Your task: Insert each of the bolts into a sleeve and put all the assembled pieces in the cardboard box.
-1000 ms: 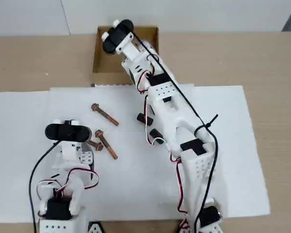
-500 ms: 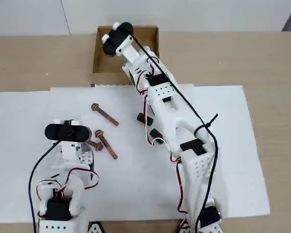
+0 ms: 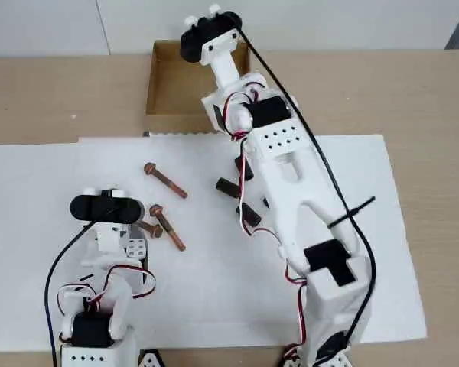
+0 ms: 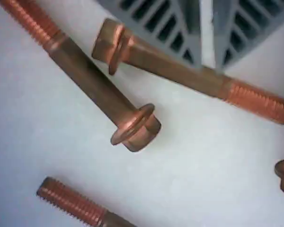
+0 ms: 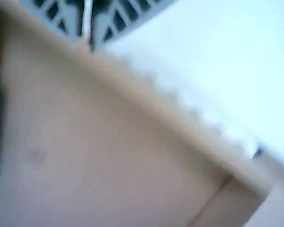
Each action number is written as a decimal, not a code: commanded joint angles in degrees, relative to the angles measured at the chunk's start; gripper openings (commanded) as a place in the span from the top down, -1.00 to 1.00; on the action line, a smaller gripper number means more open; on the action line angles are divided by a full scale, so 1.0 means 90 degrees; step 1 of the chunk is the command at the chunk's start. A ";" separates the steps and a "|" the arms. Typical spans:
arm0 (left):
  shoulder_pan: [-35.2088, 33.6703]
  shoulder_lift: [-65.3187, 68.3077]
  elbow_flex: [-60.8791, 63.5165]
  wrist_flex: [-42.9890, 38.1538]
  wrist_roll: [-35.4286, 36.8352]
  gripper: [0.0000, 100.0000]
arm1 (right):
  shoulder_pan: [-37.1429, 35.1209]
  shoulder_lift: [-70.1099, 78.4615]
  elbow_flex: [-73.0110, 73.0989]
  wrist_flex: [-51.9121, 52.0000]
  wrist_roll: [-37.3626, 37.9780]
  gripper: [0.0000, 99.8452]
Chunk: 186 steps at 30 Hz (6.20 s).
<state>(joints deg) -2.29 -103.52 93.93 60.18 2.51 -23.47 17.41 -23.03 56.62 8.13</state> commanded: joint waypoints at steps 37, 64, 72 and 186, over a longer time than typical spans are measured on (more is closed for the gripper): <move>-0.0039 -0.0039 -0.0015 -0.0176 -0.0020 0.99 | 0.0347 0.1177 -0.0303 0.2418 -0.0625 0.70; -0.0039 -0.0039 -0.0015 -0.0176 -0.0020 0.99 | 0.0190 0.2359 -0.0313 0.1890 0.0283 0.99; -0.0029 -0.0039 -0.0015 -0.0176 -0.0020 0.99 | 0.0181 0.1636 -0.0313 0.2183 0.0166 1.00; -0.1153 1.2659 -1.0076 0.2882 -0.2618 0.83 | 0.2261 -0.0542 0.0674 0.4488 -0.0137 0.99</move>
<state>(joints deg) -12.22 10.59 5.58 87.60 -20.88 -3.52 15.91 -16.70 96.70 6.11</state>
